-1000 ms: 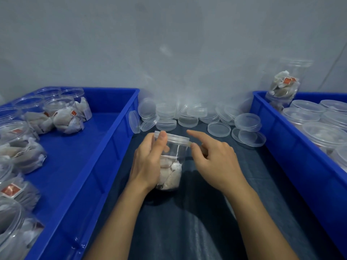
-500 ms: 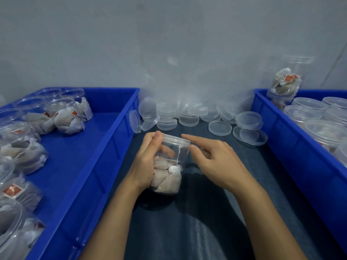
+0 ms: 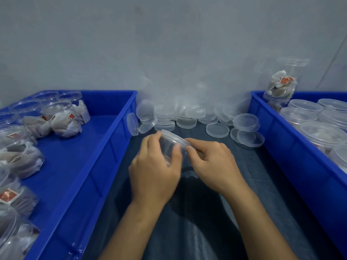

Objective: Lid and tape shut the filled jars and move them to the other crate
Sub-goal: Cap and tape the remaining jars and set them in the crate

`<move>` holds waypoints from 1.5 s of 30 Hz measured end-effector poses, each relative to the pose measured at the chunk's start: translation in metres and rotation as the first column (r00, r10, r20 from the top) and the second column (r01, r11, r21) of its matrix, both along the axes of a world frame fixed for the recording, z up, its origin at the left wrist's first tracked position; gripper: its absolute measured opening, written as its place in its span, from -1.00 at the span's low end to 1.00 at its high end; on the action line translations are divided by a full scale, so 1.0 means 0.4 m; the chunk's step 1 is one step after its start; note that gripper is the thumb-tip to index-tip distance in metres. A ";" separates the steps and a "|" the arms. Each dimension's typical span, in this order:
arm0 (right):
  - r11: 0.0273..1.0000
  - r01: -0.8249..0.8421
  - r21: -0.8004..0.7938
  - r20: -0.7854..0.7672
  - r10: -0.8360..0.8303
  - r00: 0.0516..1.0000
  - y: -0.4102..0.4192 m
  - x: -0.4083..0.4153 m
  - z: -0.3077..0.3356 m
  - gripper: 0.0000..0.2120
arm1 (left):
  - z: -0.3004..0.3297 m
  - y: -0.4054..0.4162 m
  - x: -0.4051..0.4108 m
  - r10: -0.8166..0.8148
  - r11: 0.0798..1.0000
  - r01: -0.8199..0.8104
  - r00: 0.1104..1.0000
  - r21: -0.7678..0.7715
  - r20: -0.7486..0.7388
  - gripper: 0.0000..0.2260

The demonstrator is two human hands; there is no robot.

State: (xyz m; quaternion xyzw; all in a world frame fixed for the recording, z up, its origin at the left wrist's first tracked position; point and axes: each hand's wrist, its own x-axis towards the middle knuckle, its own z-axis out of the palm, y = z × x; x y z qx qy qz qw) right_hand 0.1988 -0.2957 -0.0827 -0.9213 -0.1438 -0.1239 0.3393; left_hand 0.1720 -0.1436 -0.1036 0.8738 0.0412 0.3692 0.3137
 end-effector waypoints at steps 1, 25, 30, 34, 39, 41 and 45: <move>1.000 -0.005 -0.007 -0.010 0.005 1.000 0.001 -0.001 0.001 -0.71 | -0.004 -0.010 0.000 -0.002 0.998 0.006 0.998 0.055 -0.067 -0.43; 0.995 0.056 -0.081 -0.049 -0.060 0.997 -0.011 0.021 -0.033 -0.66 | -0.022 0.031 0.039 -0.128 0.966 0.086 0.978 -0.245 -0.162 -0.18; 0.992 0.075 -0.099 0.012 -0.074 0.997 -0.007 0.022 -0.037 -0.62 | -0.017 0.037 0.036 -0.203 0.933 0.139 0.965 -0.332 -0.166 -0.21; 0.990 0.107 -0.087 0.090 -0.099 0.991 0.000 0.020 -0.039 -0.62 | -0.007 0.042 0.030 -0.249 0.936 0.187 0.950 -0.299 -0.187 -0.29; 0.991 0.084 -0.103 0.186 -0.064 0.980 0.020 0.002 -0.037 -0.65 | 0.016 0.052 0.024 -0.149 0.982 0.113 0.956 -0.149 -0.254 -0.36; 0.989 0.079 -0.122 0.205 -0.053 0.977 0.035 -0.006 -0.034 -0.67 | 0.022 0.056 0.024 -0.082 0.995 0.063 0.952 -0.075 -0.295 -0.37; 0.997 0.019 -0.079 0.083 -0.012 0.996 0.043 -0.016 -0.020 -0.59 | 0.018 0.059 0.029 -0.098 0.990 0.061 0.947 -0.129 -0.307 -0.32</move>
